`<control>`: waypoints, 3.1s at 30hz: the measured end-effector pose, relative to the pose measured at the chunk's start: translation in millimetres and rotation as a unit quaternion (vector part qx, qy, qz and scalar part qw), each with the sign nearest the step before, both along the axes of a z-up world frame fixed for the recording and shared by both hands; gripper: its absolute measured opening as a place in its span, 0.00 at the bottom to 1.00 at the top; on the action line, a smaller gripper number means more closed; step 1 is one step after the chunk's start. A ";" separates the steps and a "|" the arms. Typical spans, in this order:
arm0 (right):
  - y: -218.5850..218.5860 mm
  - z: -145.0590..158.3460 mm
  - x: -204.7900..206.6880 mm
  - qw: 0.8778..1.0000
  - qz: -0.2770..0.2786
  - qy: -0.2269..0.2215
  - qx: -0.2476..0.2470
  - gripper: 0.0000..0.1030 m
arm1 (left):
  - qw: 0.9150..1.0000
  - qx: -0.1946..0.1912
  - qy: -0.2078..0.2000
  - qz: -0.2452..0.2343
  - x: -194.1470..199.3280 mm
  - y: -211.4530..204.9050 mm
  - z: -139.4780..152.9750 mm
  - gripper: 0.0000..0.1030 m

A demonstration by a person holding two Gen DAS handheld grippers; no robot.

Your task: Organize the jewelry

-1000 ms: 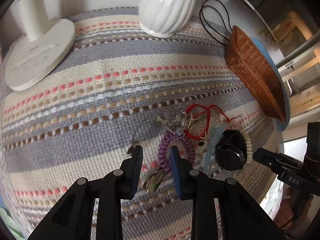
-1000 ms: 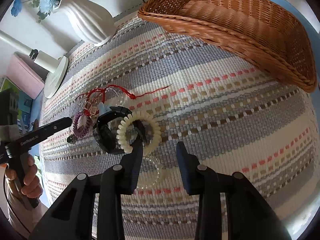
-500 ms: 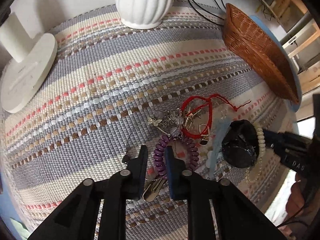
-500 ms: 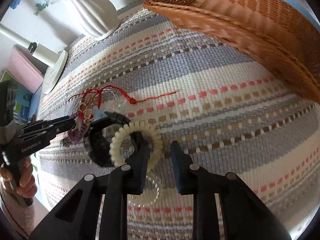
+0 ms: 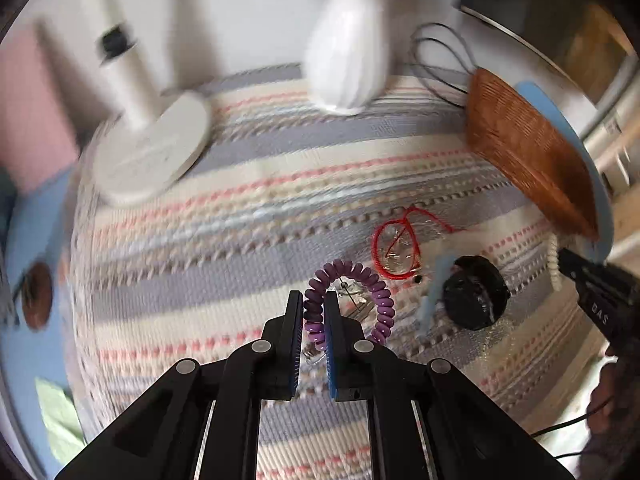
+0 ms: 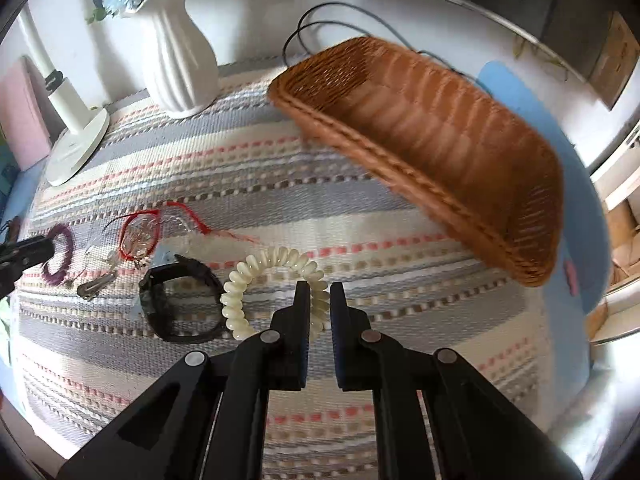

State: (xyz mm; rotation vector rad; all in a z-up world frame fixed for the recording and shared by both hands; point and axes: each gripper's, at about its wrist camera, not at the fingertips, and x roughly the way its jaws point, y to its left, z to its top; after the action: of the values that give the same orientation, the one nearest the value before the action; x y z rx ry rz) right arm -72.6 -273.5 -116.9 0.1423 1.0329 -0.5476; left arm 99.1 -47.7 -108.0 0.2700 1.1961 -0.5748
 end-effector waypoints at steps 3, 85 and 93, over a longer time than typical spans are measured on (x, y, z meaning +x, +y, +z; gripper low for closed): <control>-1.2 4.5 -5.5 1.000 -0.011 0.001 -0.015 0.12 | 0.999 -0.018 -0.014 0.038 2.4 19.7 11.1 0.10; -78.3 3.4 -25.4 0.995 0.054 0.012 0.088 0.12 | 0.948 -0.268 0.172 -0.004 31.5 -100.8 -40.3 0.12; -65.1 0.7 -16.8 0.993 0.067 0.016 0.091 0.12 | 0.954 -0.217 0.209 -0.006 -26.3 -93.7 -48.3 0.56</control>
State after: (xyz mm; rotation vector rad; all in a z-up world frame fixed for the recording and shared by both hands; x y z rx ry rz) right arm -89.4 -338.6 -116.2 0.2242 1.1139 -0.3339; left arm 72.7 -141.4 -156.3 -0.2311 1.4348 -0.9181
